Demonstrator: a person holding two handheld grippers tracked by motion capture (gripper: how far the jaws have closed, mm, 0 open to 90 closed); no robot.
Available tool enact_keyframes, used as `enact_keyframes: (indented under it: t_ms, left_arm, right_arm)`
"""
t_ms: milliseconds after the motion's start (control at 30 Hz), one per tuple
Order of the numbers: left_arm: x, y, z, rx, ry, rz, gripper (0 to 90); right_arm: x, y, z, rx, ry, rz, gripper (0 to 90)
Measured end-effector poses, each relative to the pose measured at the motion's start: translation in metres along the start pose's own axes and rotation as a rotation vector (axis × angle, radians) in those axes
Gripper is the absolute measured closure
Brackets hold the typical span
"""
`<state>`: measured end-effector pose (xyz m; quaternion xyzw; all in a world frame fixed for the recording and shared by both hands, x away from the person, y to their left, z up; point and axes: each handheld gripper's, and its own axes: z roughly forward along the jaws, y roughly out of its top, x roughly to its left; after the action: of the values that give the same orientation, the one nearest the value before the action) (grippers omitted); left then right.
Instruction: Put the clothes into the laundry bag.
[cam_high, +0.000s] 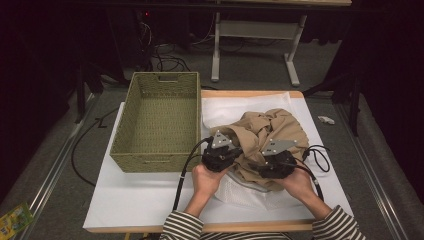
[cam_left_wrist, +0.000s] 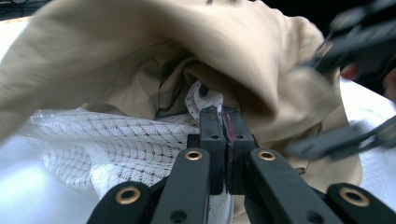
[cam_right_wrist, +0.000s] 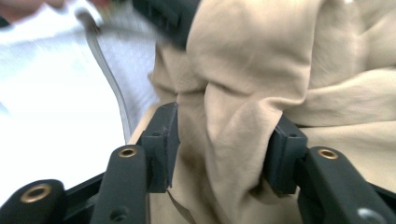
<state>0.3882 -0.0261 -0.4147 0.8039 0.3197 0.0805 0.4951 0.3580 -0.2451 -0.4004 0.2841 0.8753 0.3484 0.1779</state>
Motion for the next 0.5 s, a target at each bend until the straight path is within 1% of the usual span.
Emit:
enact_keyframes:
  t_ms: [33, 100, 167, 200, 233, 267, 300, 333, 367, 433, 500]
  left_arm:
    - [-0.001, 0.000, 0.001, 0.002, 0.000, 0.004, 88.8]
    - [0.000, -0.002, 0.000, 0.007, 0.001, 0.006, 88.8]
    - [0.000, -0.003, 0.000, 0.010, 0.002, 0.004, 88.8]
    - [0.000, -0.003, 0.000, 0.010, 0.002, 0.004, 88.8]
    - [0.001, -0.003, 0.000, 0.014, 0.003, 0.004, 88.8]
    - [0.001, -0.003, 0.000, 0.016, 0.005, 0.005, 88.8]
    - [0.000, -0.003, 0.000, 0.017, 0.005, 0.006, 88.8]
    - [0.000, -0.003, 0.000, 0.017, 0.005, 0.006, 88.8]
    - [-0.001, -0.003, 0.001, 0.018, 0.003, 0.009, 88.8]
    - [-0.001, -0.004, 0.001, 0.020, 0.005, 0.012, 88.8]
    - [-0.001, -0.004, 0.001, 0.019, 0.006, 0.013, 88.8]
  right_arm:
    - [-0.004, 0.003, -0.011, -0.026, -0.013, 0.018, 48.4]
    - [-0.010, 0.005, -0.018, -0.069, -0.017, 0.038, 45.9]
    - [-0.015, 0.009, -0.026, -0.118, -0.009, 0.069, 43.5]
    - [-0.015, 0.009, -0.026, -0.118, -0.009, 0.069, 43.5]
    - [-0.019, 0.016, -0.032, -0.144, -0.020, 0.076, 41.6]
    - [-0.019, 0.016, -0.032, -0.144, -0.020, 0.076, 41.6]
    - [-0.022, 0.026, -0.033, -0.153, -0.030, 0.087, 38.8]
    - [-0.022, 0.026, -0.033, -0.153, -0.030, 0.087, 38.8]
    - [-0.025, 0.037, -0.027, -0.137, -0.026, 0.092, 37.2]
    - [-0.027, 0.047, -0.015, -0.108, -0.037, 0.094, 35.5]
    - [-0.031, 0.054, 0.002, -0.080, -0.038, 0.125, 34.1]
